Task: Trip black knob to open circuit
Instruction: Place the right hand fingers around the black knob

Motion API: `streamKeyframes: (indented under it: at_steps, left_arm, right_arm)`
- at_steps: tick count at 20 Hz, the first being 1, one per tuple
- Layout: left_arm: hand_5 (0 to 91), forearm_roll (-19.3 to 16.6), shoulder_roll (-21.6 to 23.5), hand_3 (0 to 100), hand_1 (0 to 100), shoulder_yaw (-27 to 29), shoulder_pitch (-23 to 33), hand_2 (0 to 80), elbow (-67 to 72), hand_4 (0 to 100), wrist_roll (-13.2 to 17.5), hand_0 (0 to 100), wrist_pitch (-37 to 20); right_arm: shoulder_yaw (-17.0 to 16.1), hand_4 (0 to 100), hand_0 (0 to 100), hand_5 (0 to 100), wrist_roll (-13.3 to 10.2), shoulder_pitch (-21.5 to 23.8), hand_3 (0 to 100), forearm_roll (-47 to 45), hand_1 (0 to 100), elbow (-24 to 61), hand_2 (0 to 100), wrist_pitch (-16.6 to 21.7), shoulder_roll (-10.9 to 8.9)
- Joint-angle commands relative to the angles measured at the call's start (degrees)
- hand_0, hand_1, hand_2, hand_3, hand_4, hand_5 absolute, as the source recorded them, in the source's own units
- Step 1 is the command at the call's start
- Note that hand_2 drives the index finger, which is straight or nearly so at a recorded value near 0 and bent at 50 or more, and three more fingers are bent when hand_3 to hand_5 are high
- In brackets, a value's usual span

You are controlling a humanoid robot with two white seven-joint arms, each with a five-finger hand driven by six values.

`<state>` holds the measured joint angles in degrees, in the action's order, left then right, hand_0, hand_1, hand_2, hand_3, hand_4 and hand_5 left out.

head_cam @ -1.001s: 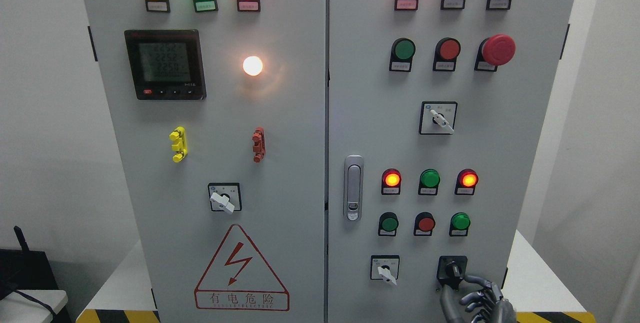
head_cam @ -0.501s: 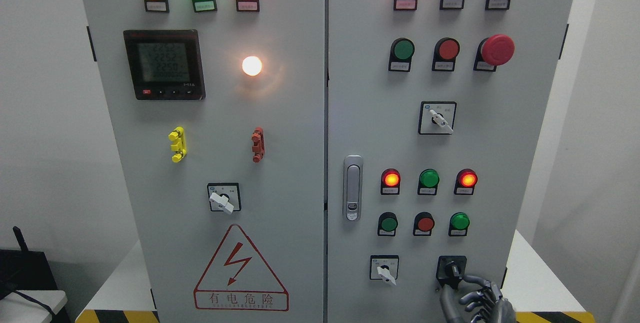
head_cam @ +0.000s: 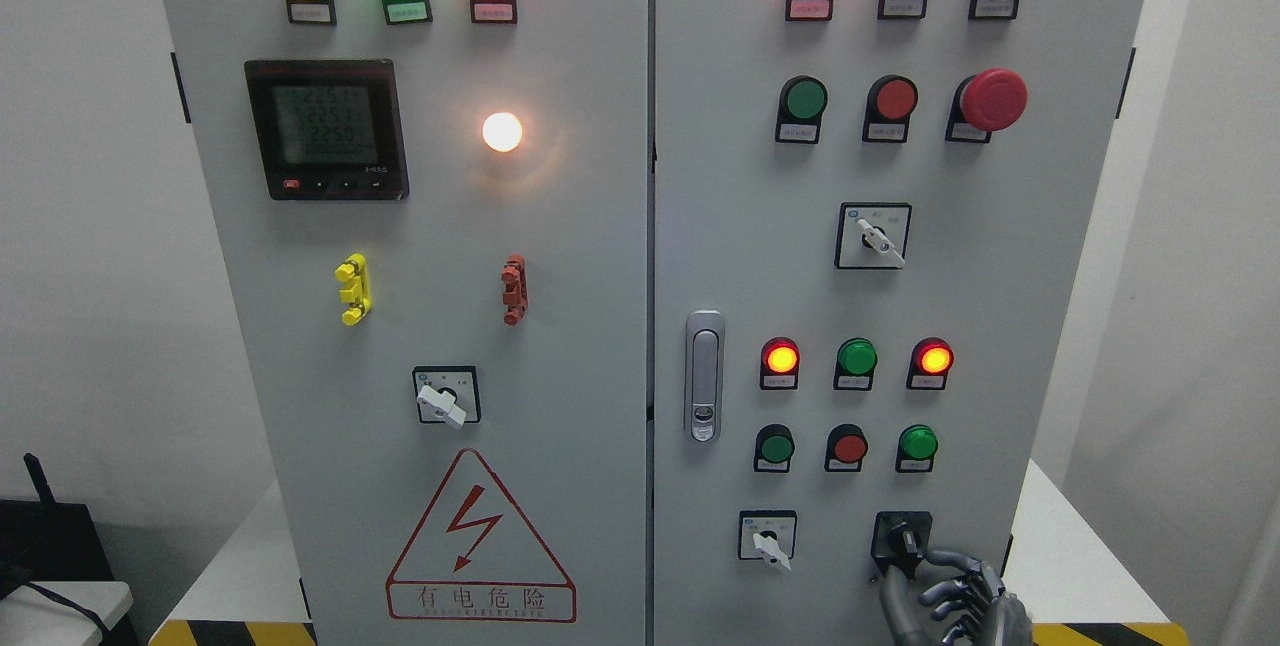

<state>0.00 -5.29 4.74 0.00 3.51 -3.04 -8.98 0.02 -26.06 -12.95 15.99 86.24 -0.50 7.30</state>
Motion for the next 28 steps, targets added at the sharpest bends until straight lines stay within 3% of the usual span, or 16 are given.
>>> streamKeyframes:
  at_steps: [1, 28]
  left_arm:
    - [0.0, -1.93, 0.01, 0, 39, 0.00, -0.44, 0.0, 0.00, 0, -0.03, 12, 0.02]
    - [0.0, -1.85, 0.01, 0, 39, 0.00, -0.44, 0.0, 0.00, 0, -0.03, 12, 0.02]
  right_arm:
    - [0.25, 85, 28, 90, -0.75, 0.03, 80, 0.00, 83, -0.02, 47, -0.03, 0.00]
    - [0.34, 86, 38, 90, -0.83, -0.24, 82, 0.00, 79, 0.07, 51, -0.03, 0.00]
